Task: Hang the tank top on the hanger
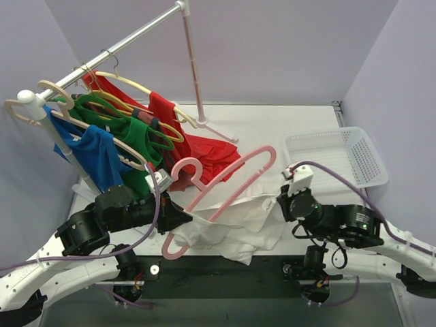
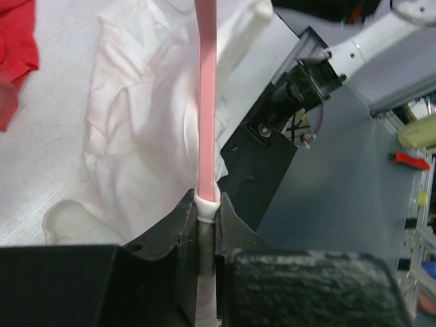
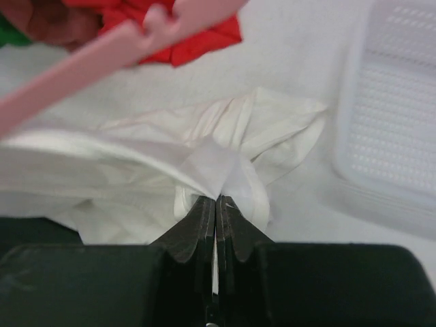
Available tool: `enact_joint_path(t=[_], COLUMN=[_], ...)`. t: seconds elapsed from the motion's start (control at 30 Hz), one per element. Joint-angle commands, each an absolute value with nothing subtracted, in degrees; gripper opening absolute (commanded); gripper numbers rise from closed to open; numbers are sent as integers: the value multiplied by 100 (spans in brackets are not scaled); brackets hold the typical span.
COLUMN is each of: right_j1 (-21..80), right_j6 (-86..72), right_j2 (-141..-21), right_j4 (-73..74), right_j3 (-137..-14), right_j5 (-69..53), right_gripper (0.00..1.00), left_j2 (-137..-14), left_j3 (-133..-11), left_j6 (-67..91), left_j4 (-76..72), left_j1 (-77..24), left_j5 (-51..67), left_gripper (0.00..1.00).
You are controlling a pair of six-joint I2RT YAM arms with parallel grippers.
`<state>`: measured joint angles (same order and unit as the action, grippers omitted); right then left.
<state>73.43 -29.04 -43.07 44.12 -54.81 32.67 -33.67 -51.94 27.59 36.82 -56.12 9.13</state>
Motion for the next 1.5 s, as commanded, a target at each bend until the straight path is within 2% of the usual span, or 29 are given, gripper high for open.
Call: enact_joint_path(t=[0.0, 0.27, 0.47, 0.7, 1.03, 1.47], right_j1=[6462, 5327, 4711, 4579, 4553, 4544], right_j6=[-2119, -1670, -1547, -1213, -1072, -765], right_j2=[-4236, -4465, -4465, -4359, -4438, -4746], right_j4=[4746, 4729, 4658, 4728, 4825, 4878], right_j3=[-6317, -7110, -7374, -7453, -7523, -7831], right_j5=[3727, 3640, 3130, 2840, 2611, 1582], right_gripper=[0, 0, 0, 0, 0, 0], left_j2=[-3296, -3515, -3779, -4052, -4473, -4904], left_j3=[-5229, -5370, -5580, -5836, -6433, -6495], left_j6=[1864, 1055, 748, 457, -500, -967], left_j4=[2988, 3190, 3698, 4148, 5009, 5221], left_j1=[-5572, -5581, -5563, -5555, -5563, -5572], left_j5=[1933, 2636, 2217, 1302, 678, 642], left_gripper=[0, 0, 0, 0, 0, 0])
